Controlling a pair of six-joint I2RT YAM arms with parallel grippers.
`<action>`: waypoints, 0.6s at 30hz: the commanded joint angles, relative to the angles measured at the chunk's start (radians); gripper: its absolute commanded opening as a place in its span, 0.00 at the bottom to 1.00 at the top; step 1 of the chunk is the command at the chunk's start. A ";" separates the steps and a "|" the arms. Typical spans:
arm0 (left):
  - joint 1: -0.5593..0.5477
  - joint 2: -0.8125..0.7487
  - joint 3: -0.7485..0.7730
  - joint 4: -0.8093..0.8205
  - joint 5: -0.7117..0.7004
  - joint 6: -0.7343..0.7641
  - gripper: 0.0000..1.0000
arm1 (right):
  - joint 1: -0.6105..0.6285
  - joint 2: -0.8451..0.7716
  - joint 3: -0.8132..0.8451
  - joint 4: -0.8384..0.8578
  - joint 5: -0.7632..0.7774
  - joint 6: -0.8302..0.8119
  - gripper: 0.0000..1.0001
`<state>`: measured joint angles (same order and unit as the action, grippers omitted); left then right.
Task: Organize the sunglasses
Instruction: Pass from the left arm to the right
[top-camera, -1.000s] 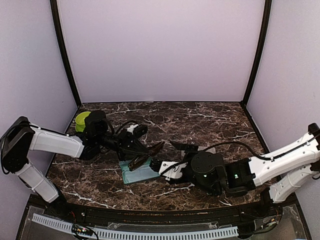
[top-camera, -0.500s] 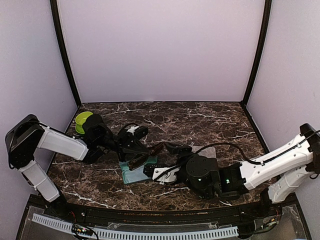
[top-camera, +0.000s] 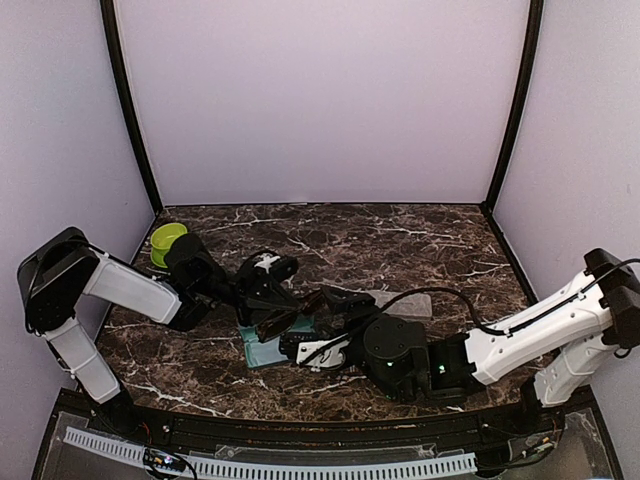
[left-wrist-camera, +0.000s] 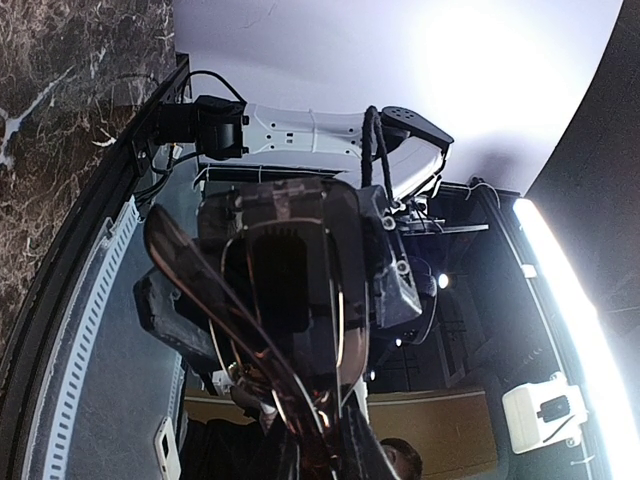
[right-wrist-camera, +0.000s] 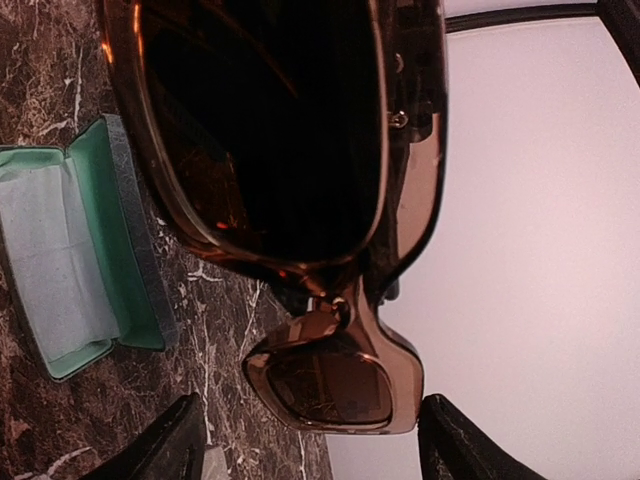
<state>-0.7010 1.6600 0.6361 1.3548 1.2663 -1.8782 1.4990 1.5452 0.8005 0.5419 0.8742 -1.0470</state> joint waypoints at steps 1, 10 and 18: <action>-0.013 -0.001 -0.008 0.047 0.004 -0.001 0.00 | 0.008 0.025 0.022 0.114 0.034 -0.073 0.71; -0.020 0.015 -0.003 0.061 0.005 -0.012 0.00 | 0.009 0.068 0.023 0.182 0.055 -0.143 0.55; -0.024 0.034 -0.004 0.111 0.002 -0.044 0.00 | 0.009 0.081 0.011 0.234 0.067 -0.183 0.45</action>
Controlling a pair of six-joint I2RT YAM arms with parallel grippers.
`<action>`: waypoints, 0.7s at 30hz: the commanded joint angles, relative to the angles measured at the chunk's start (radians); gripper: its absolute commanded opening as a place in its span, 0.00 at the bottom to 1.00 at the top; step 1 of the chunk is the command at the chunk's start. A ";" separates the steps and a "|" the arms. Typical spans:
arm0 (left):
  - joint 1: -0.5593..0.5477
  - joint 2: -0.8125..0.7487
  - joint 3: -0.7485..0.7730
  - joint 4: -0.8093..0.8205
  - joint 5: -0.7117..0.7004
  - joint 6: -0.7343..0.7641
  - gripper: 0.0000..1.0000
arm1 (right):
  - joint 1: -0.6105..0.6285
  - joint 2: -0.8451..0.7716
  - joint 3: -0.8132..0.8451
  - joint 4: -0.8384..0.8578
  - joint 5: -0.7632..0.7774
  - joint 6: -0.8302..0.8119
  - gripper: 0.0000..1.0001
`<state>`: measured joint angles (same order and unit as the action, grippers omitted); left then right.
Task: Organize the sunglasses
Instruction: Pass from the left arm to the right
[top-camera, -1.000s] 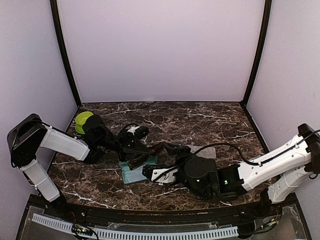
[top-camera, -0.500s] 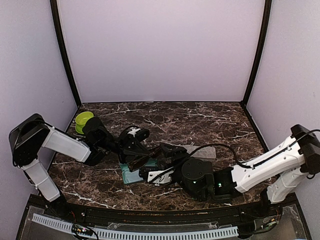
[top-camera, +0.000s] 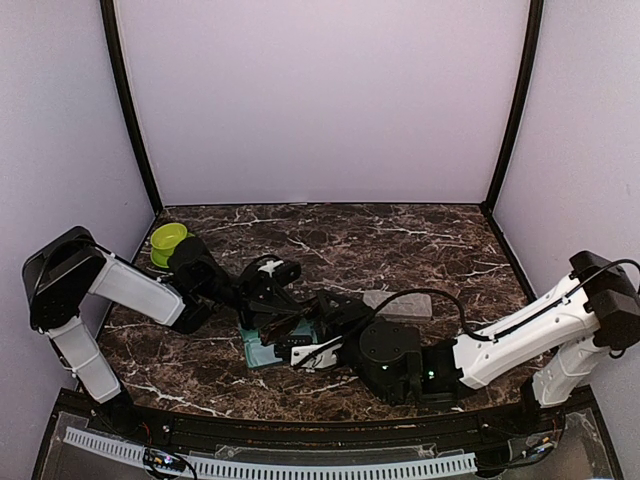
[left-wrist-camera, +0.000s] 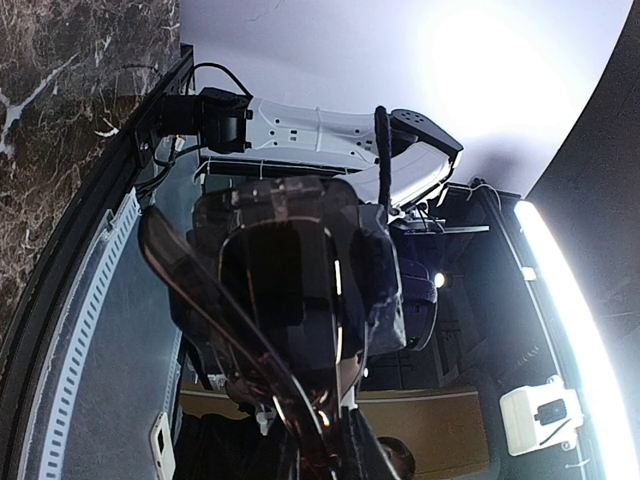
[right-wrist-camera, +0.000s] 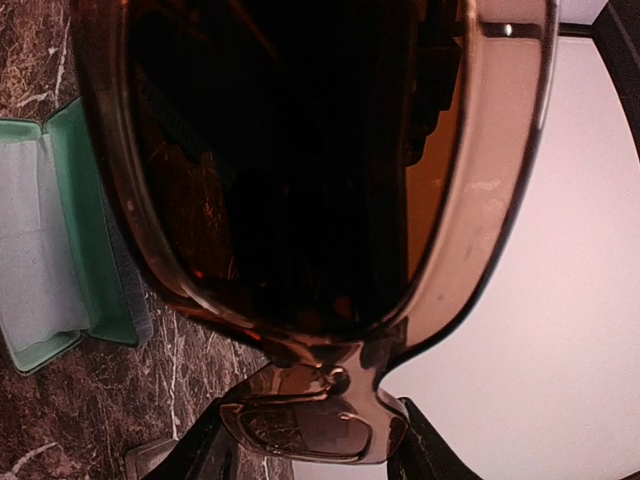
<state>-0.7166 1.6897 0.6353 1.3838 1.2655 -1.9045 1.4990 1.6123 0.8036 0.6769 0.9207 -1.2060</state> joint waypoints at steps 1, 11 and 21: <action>-0.007 0.006 -0.004 0.086 0.002 -0.021 0.00 | 0.009 0.017 0.008 0.106 0.025 -0.029 0.44; -0.009 0.009 -0.014 0.089 -0.005 -0.007 0.24 | 0.009 0.002 0.002 0.080 0.036 -0.002 0.37; -0.005 -0.016 -0.006 -0.024 -0.003 0.088 0.53 | 0.014 -0.011 -0.015 0.026 0.046 0.059 0.33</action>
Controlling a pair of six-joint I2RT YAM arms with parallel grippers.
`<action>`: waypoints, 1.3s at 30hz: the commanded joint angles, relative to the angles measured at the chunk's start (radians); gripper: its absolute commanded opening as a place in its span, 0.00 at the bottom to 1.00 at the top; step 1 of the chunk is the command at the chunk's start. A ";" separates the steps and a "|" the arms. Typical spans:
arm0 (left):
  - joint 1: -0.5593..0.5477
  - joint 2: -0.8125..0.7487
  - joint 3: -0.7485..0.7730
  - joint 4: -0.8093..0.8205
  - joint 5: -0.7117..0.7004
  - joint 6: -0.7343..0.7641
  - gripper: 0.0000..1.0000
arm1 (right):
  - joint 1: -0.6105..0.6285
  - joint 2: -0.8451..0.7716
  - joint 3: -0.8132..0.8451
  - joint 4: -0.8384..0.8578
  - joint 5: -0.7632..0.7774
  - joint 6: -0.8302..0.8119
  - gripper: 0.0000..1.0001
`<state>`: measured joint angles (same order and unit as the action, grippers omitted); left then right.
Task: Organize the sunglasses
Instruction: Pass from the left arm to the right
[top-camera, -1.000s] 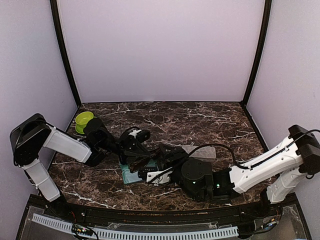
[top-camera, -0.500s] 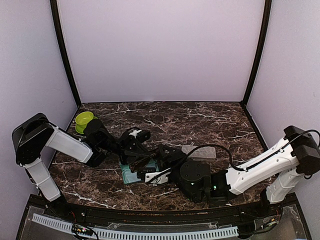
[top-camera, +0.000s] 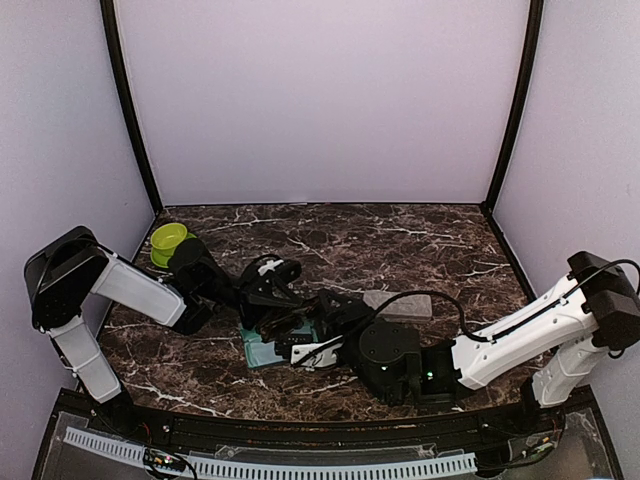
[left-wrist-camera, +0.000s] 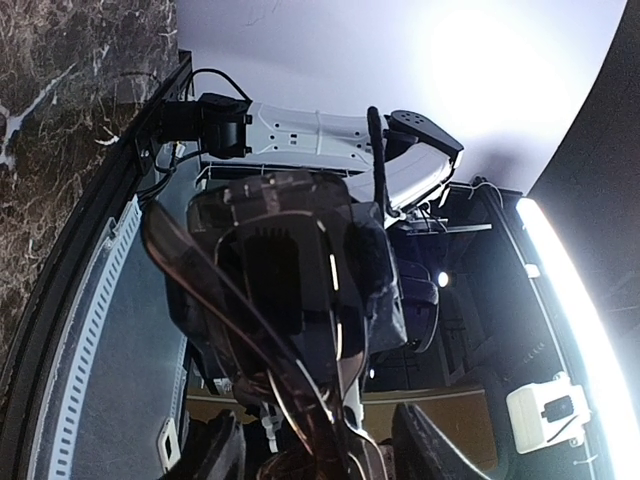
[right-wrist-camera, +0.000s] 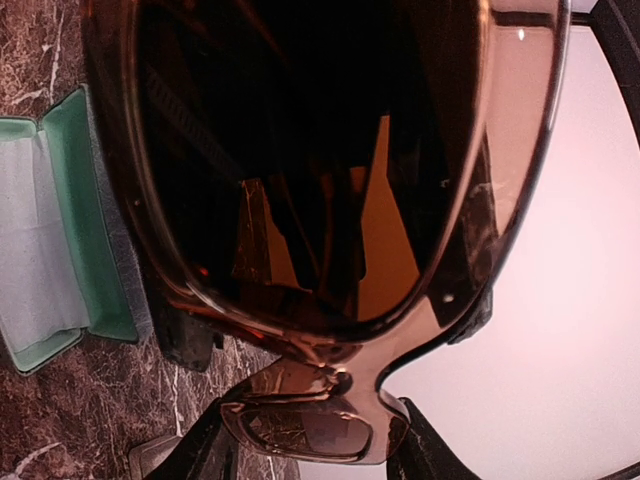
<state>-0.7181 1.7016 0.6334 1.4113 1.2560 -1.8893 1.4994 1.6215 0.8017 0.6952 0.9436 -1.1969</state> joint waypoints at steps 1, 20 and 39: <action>-0.001 -0.035 -0.004 -0.080 0.005 0.096 0.55 | 0.015 -0.037 -0.013 0.000 0.022 0.060 0.33; 0.096 -0.298 0.314 -1.471 -0.322 1.122 0.69 | 0.063 -0.183 0.064 -0.524 -0.017 0.462 0.30; 0.145 -0.512 0.488 -1.766 -0.927 1.463 0.69 | -0.089 0.171 0.553 -1.183 -0.410 0.707 0.25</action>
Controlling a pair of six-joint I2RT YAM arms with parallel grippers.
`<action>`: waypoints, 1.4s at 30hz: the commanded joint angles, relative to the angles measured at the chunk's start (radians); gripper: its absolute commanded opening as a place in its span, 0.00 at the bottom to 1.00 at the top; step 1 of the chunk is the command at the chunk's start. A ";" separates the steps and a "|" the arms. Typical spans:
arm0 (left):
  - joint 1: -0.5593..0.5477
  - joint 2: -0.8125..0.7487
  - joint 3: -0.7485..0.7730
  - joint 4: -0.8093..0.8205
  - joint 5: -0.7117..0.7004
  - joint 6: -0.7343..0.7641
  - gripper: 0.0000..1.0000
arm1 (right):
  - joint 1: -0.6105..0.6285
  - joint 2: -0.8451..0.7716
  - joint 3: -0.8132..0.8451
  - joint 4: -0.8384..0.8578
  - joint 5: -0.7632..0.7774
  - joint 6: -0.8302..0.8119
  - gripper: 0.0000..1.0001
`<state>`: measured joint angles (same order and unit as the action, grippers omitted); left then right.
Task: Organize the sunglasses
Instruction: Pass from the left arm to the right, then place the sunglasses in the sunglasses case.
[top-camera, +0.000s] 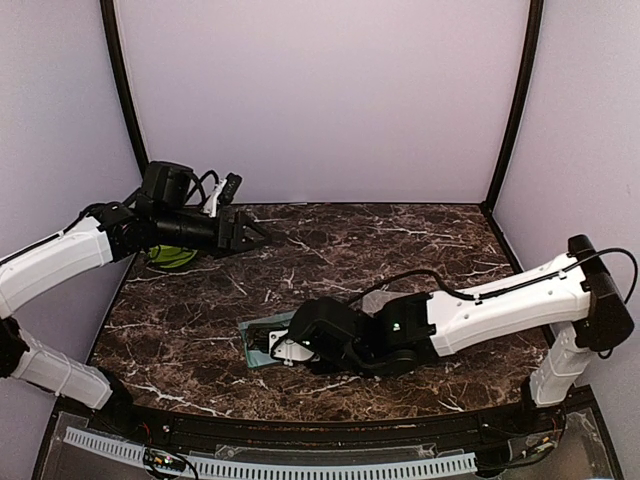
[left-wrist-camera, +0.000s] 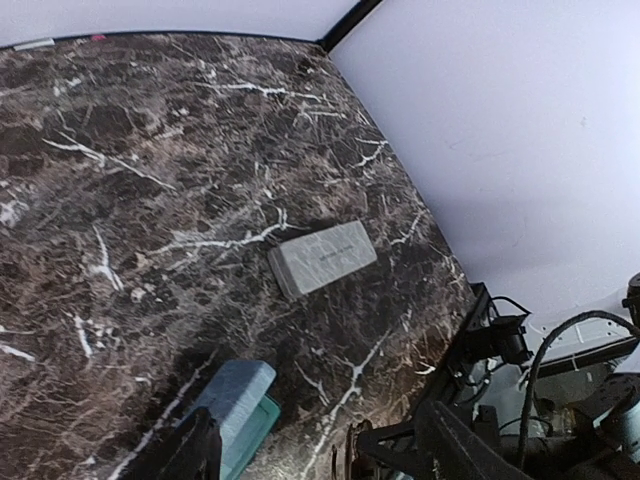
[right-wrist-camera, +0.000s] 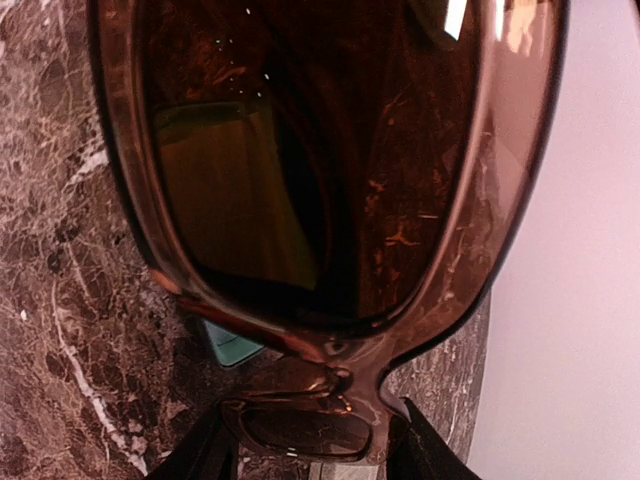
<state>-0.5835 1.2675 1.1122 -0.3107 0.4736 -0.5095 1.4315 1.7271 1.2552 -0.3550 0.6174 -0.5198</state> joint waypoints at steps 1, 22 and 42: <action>0.012 -0.089 0.012 -0.052 -0.173 0.094 0.69 | -0.027 0.087 0.127 -0.156 -0.102 0.031 0.25; 0.018 -0.197 -0.034 -0.050 -0.315 0.156 0.71 | -0.101 0.461 0.578 -0.533 -0.154 0.003 0.28; 0.017 -0.184 -0.057 -0.020 -0.284 0.154 0.71 | -0.130 0.548 0.637 -0.605 -0.076 -0.038 0.29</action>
<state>-0.5713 1.0935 1.0721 -0.3527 0.1753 -0.3683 1.3083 2.2700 1.8862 -0.9493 0.5102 -0.5461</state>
